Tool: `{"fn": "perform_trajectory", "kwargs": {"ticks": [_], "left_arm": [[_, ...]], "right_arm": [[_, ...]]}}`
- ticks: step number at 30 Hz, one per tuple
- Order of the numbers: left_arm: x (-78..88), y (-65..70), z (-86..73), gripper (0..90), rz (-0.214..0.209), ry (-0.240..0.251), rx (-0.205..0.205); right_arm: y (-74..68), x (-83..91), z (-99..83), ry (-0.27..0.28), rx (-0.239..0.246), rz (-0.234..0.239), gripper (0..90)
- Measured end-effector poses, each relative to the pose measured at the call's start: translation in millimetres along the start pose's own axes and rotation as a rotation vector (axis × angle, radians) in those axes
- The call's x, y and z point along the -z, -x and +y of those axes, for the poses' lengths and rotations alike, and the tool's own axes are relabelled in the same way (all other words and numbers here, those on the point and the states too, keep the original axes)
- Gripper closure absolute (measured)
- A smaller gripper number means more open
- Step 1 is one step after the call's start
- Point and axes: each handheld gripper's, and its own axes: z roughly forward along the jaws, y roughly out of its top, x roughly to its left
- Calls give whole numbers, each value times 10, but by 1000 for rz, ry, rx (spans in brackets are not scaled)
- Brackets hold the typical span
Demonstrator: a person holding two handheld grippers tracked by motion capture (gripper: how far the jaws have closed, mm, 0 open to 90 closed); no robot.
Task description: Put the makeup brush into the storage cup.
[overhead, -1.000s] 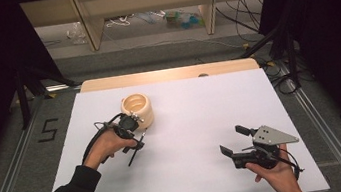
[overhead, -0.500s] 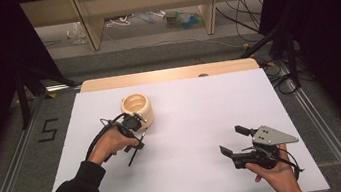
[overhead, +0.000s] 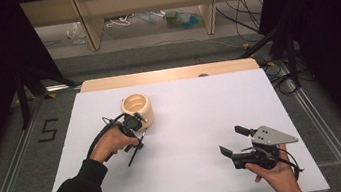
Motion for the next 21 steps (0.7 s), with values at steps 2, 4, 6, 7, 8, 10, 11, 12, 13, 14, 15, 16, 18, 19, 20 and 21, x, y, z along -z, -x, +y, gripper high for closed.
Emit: {"fn": "perform_trajectory", "kwargs": {"ticks": [2, 4, 6, 7, 8, 10, 11, 12, 13, 14, 15, 16, 18, 19, 20, 21], "left_arm": [[5, -12, 0, 713, -4, -6, 7], [1, -17, -4, 727, -5, 2, 16], [0, -27, 1, 743, -3, 0, 9], [0, -27, 3, 749, -2, -2, 7], [0, -27, 3, 754, -2, -2, 7], [1, -23, 7, 761, 0, -5, 5], [3, -16, 12, 766, 3, -12, 3], [3, -16, 12, 772, 3, -12, 3], [-2, -7, 16, 784, 4, -9, 4], [-2, -7, 16, 792, 4, -9, 4], [0, -4, 31, 796, 10, -19, -9], [0, -4, 31, 803, 10, -19, -9], [-4, 8, 37, 822, 12, -19, -11], [-7, 16, 40, 827, 15, -19, -9], [-6, 15, 45, 831, 15, -23, -14], [-8, 17, 47, 835, 15, -23, -13]], "right_arm": [[0, 1, 1, 0, 1, -1, 164], [1, 2, 0, 0, 0, -4, 163], [-4, 3, 0, -5, -8, 0, 163], [-2, 3, 1, -4, -6, -1, 163], [2, -2, -2, -1, 4, -3, 163], [0, -2, -2, -3, 2, -2, 164], [-12, 0, -2, -11, -15, 7, 163], [-1, 1, -1, -6, 2, 0, 164], [0, 1, -1, -6, 3, -1, 163], [-5, 1, -1, -7, -3, -1, 163], [-12, 4, -2, -13, -14, 2, 163], [-12, 4, -2, -13, -14, 2, 163], [-2, 0, -1, -2, 0, -2, 163], [0, -1, -1, 0, 2, -2, 163], [0, 0, -1, -1, 1, -2, 163], [0, -2, -2, -2, 3, -2, 162]]}}
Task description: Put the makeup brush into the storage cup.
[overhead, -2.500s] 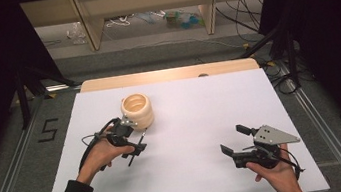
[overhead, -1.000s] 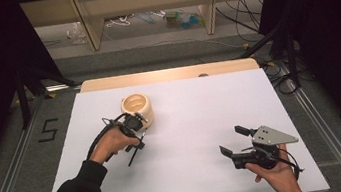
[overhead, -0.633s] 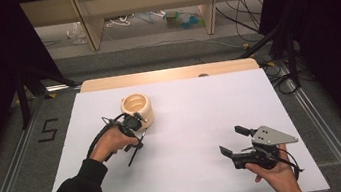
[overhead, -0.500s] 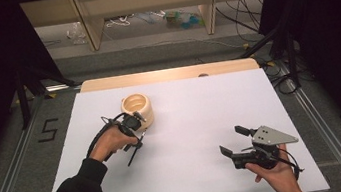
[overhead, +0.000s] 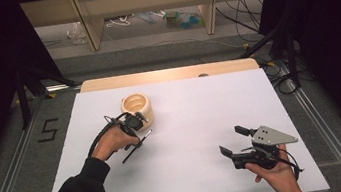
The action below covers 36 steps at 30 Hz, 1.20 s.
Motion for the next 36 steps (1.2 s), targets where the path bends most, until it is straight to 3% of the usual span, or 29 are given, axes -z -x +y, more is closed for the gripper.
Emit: {"fn": "perform_trajectory", "kwargs": {"ticks": [3, 9, 11, 28, 29, 30, 35, 36], "left_arm": [[-1, 1, 6, 843, 1, -4, -3], [-2, 1, 24, 852, 3, -15, -21], [-4, 11, 27, 852, 4, -14, -21], [3, 3, 32, 855, 1, -21, -64], [4, 6, 31, 854, -1, -11, -66], [30, 4, 37, 855, -14, 1, -65], [152, 10, 38, 854, -34, 60, -72], [216, 12, 28, 854, -47, 99, -68]], "right_arm": [[-15, 9, 2, -15, -19, 8, 162], [-1, -4, -2, 0, -1, 3, 163], [-16, -10, -7, -1, -27, 22, 163], [-16, -10, -8, 0, -26, 22, 163], [-3, -13, -8, 13, -6, 12, 163], [-16, -7, -7, -6, -31, 24, 163], [-14, -14, -11, -5, -30, 19, 163], [-3, -17, -10, 4, -12, 10, 164]]}}
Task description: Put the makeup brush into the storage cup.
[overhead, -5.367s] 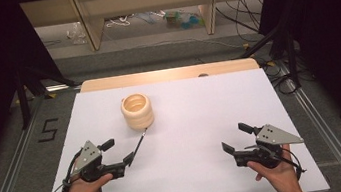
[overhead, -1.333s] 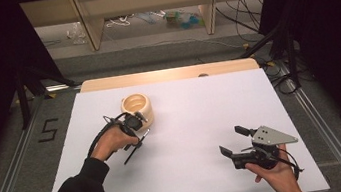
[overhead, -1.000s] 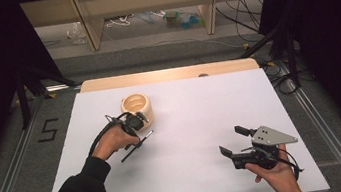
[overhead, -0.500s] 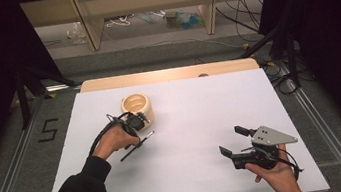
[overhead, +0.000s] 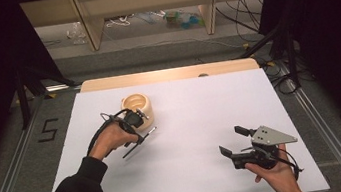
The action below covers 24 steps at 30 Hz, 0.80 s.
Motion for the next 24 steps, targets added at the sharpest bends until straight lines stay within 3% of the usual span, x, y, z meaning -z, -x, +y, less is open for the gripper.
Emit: {"fn": "perform_trajectory", "kwargs": {"ticks": [1, 2, 3, 5, 6, 7, 9, 12, 13, 14, 15, 16, 18, 19, 20, 24], "left_arm": [[0, 0, 0, 854, 0, 0, 0], [77, -1, -10, 854, -3, 43, 5], [77, -1, -10, 854, -3, 43, 5], [170, -26, -28, 855, -20, 116, 5], [170, -26, -28, 854, -20, 116, 5], [211, -6, -41, 854, -41, 191, 51], [272, -24, -54, 854, -64, 220, 44], [337, -48, -74, 854, -60, 264, 26], [337, -48, -74, 854, -60, 264, 26], [382, -61, -83, 854, -58, 299, 21], [413, -76, -95, 854, -66, 332, 20], [430, -81, -105, 854, -69, 354, 24], [450, -73, -140, 854, -72, 433, 81], [450, -73, -140, 854, -72, 433, 81], [476, -83, -182, 854, -75, 486, 101], [517, -105, -238, 854, -76, 541, 119]], "right_arm": [[0, 0, 0, 0, 0, 0, 164], [4, 26, 8, -27, 13, -14, 163], [4, 26, 8, -27, 13, -14, 163], [-12, 2, 0, -7, -17, 9, 164], [-12, 2, 0, -7, -17, 9, 164], [-6, 28, 8, -37, -7, -6, 163], [-5, 29, 8, -40, -5, -7, 163], [-10, -1, -3, -10, -16, 7, 163], [-5, 27, 7, -41, -2, -8, 163], [5, 23, 7, -27, 14, -16, 163], [-2, 26, 9, -36, 0, -9, 163], [-9, -2, -2, -9, -17, 6, 164], [-11, 12, 1, -25, -16, -6, 163], [-11, 12, 1, -25, -16, -6, 163], [-7, 10, -1, -20, -9, -7, 163], [2, 1, -3, -24, 5, -7, 163]]}}
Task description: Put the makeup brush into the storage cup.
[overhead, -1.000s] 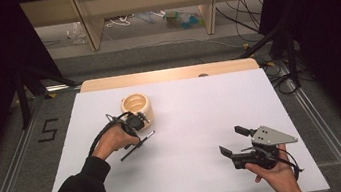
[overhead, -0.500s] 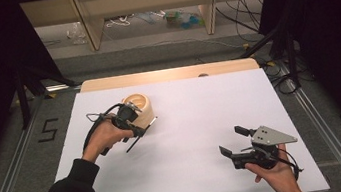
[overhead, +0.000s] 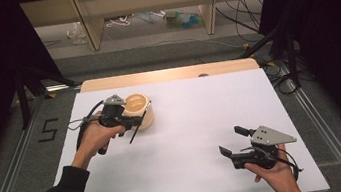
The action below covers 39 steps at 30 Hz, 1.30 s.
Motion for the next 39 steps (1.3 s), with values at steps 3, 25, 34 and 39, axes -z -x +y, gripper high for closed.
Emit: {"fn": "perform_trajectory", "kwargs": {"ticks": [3, 25, 34, 39], "left_arm": [[39, 4, -5, 854, -5, 67, 22], [241, -120, -9, 854, 35, 245, 57], [275, -131, 9, 854, 67, 309, 70], [305, -140, 21, 854, 99, 360, 80]], "right_arm": [[-12, -2, 2, -3, -10, 4, 163], [-3, 5, 4, 0, -2, 1, 163], [-12, 12, 6, -2, -18, 5, 163], [-8, 24, 11, -14, -5, -1, 163]]}}
